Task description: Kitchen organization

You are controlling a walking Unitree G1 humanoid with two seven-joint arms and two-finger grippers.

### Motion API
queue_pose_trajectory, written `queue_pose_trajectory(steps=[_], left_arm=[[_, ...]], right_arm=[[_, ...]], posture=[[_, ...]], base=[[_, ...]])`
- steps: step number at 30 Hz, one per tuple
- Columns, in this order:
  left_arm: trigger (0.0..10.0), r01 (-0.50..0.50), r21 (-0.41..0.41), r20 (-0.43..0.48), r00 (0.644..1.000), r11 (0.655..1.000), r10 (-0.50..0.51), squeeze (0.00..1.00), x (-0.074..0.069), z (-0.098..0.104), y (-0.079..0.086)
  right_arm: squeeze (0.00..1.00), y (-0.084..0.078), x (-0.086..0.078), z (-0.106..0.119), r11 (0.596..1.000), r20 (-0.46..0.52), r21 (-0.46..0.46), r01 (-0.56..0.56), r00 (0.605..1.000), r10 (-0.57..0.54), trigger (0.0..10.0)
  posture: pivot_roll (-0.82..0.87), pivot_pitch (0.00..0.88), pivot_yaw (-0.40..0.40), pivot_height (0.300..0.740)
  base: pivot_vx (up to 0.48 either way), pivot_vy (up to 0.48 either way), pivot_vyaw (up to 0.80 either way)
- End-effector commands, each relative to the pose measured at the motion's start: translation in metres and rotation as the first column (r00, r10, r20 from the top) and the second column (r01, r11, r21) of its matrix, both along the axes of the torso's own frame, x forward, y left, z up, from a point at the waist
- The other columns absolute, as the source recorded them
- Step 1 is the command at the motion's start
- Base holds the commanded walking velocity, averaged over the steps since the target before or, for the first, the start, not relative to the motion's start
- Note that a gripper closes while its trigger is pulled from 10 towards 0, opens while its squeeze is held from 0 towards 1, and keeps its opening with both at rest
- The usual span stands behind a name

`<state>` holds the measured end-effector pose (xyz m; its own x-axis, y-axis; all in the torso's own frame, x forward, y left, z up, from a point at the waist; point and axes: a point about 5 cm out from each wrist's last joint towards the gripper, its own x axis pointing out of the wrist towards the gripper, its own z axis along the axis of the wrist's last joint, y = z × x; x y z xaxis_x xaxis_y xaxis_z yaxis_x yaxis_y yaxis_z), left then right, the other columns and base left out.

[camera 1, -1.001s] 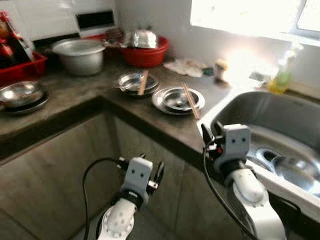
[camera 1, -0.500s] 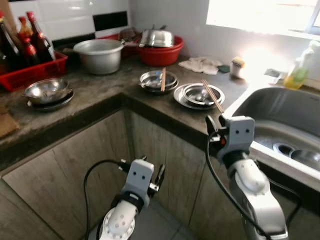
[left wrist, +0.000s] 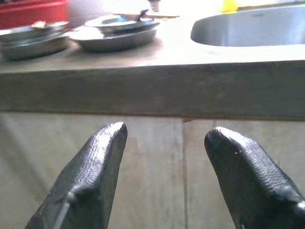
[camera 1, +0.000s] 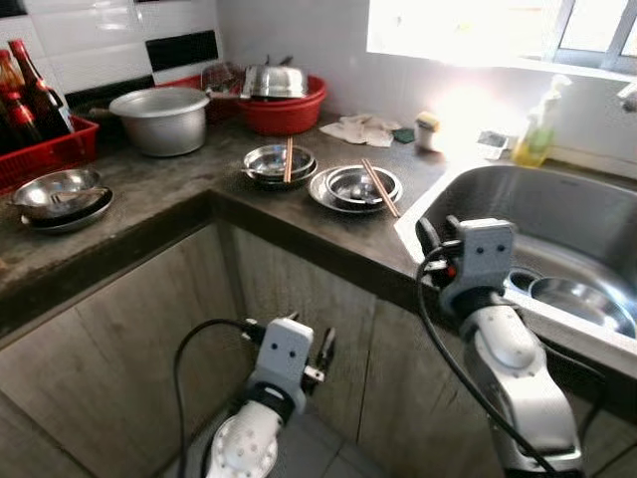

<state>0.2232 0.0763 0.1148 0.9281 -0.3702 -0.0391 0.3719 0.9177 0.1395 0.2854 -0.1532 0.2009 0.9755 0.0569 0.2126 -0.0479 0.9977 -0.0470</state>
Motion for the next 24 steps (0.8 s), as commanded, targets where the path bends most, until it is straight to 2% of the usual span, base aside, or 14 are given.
queue_pose_trajectory(steps=[1, 16, 24], left_arm=[[10.0, -0.022, 0.013, -0.011, 1.0, 1.0, 0.022, 0.0, 0.0, -0.001, 0.0042], [10.0, -0.029, 0.007, 0.003, 1.0, 1.0, 0.029, 0.0, 0.0009, 0.0008, 0.0041], [10.0, -0.021, 0.009, 0.008, 1.0, 1.0, 0.021, 0.0, 0.0015, 0.0013, 0.0043]], right_arm=[[0.0, 0.0044, 0.0037, 0.0039, 1.0, 0.007, 0.006, -0.026, 1.0, 0.026, 10.0], [0.0, 0.0058, 0.0096, 0.0115, 0.999, 0.039, 0.012, -0.039, 0.998, 0.038, 10.0], [0.0, 0.0087, 0.0117, 0.013, 0.999, 0.048, 0.016, -0.05, 0.998, 0.049, 10.0]], posture=[[0.1, 0.04, -0.027, 0.74], [0.1, 0.035, -0.028, 0.74], [0.1, 0.032, -0.027, 0.74]], base=[[0.0, 0.0, 0.0], [0.0, 0.0, 0.0], [0.314, 0.0, 0.0]])
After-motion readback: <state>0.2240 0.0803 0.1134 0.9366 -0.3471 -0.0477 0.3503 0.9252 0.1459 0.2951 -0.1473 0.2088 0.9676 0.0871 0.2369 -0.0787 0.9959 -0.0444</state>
